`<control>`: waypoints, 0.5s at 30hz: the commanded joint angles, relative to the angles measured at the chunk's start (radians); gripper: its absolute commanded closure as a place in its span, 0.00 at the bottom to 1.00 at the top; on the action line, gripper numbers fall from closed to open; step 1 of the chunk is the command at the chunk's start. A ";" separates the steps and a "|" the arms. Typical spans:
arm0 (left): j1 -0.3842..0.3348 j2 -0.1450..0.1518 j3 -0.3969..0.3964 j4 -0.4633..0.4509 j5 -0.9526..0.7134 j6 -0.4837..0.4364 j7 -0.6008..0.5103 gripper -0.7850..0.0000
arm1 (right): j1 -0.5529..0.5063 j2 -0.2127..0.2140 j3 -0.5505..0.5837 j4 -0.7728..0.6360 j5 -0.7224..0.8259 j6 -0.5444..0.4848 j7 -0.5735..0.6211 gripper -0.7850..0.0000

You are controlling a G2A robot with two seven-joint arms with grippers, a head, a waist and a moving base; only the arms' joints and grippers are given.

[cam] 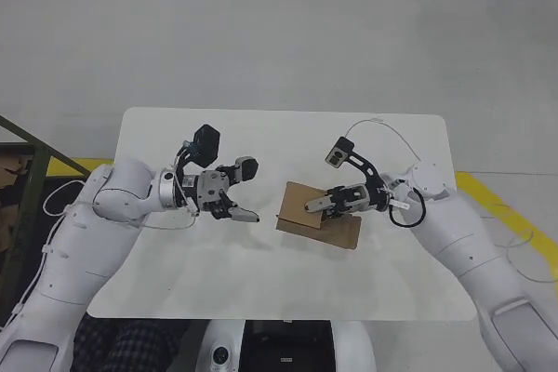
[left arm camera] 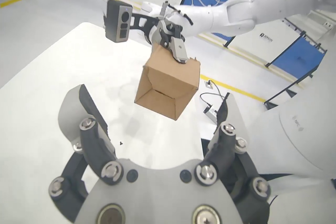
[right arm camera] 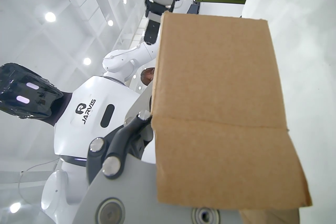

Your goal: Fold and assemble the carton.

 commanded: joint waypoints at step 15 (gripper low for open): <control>0.004 0.025 0.030 -0.054 0.336 0.000 0.297 0.00 | -0.003 0.001 0.020 -0.020 -0.014 -0.009 -0.009 1.00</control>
